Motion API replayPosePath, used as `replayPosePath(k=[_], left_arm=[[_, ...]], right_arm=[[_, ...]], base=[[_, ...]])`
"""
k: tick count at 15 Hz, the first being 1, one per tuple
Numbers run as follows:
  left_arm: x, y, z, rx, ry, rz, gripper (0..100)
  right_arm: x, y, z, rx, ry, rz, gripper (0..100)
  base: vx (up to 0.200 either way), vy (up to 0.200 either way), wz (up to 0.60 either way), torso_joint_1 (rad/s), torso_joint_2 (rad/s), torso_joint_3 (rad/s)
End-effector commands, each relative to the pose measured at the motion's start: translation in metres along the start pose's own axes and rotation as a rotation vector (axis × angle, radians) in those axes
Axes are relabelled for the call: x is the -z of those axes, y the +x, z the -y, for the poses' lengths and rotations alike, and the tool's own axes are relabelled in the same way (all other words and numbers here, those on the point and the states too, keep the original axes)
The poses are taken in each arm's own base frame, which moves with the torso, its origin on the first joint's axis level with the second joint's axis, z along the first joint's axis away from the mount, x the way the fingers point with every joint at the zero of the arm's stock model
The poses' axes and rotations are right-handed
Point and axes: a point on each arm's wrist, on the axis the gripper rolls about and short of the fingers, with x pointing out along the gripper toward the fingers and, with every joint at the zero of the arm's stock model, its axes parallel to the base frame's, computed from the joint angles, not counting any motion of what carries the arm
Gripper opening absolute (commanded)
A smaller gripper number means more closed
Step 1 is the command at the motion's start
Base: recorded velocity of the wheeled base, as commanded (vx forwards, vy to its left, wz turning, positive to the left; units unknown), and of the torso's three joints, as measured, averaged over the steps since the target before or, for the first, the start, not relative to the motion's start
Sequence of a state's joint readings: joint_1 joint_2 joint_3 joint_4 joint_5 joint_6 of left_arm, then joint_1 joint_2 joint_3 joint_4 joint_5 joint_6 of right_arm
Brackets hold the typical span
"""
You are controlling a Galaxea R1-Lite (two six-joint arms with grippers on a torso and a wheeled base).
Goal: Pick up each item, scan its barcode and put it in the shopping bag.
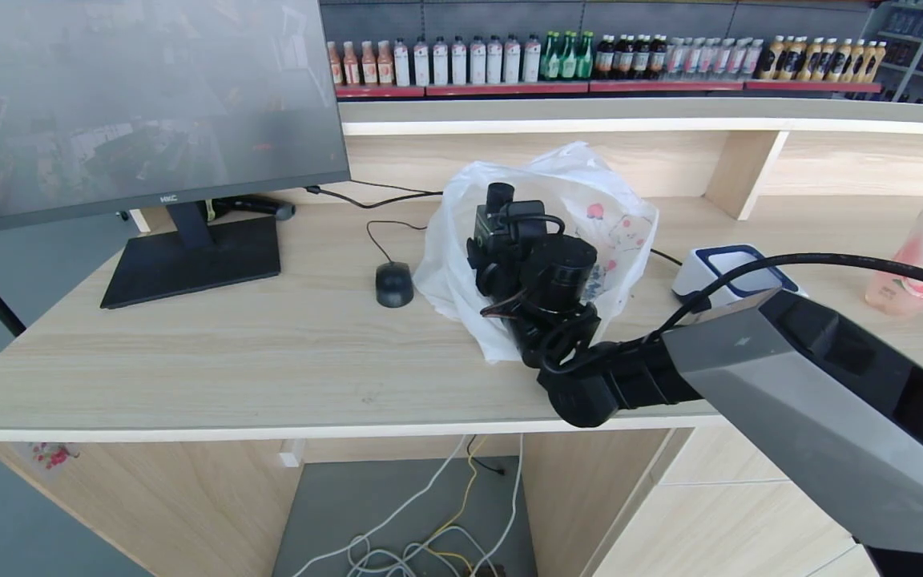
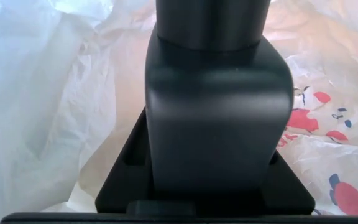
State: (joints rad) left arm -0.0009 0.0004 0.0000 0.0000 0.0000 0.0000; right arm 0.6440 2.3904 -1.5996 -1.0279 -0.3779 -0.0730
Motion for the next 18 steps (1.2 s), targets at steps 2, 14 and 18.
replayPosePath(k=[2,14,18], left_arm=[[0.0,0.0,0.0,0.001,0.0,0.0,100],[0.0,0.0,0.0,-0.001,0.0,0.0,100],[0.0,0.0,0.0,0.001,0.0,0.0,100]], right_arm=[[-0.012,-0.002,0.002,0.019,0.005,0.015,0],[0.002,-0.009,0.007,0.027,-0.01,-0.036,100],[-0.006,-0.008,0.014,0.048,-0.012,-0.024,100]], base=[[0.0,0.0,0.0,0.0,0.0,0.0],[0.0,0.0,0.0,0.0,0.0,0.0],[0.0,0.0,0.0,0.0,0.0,0.0]])
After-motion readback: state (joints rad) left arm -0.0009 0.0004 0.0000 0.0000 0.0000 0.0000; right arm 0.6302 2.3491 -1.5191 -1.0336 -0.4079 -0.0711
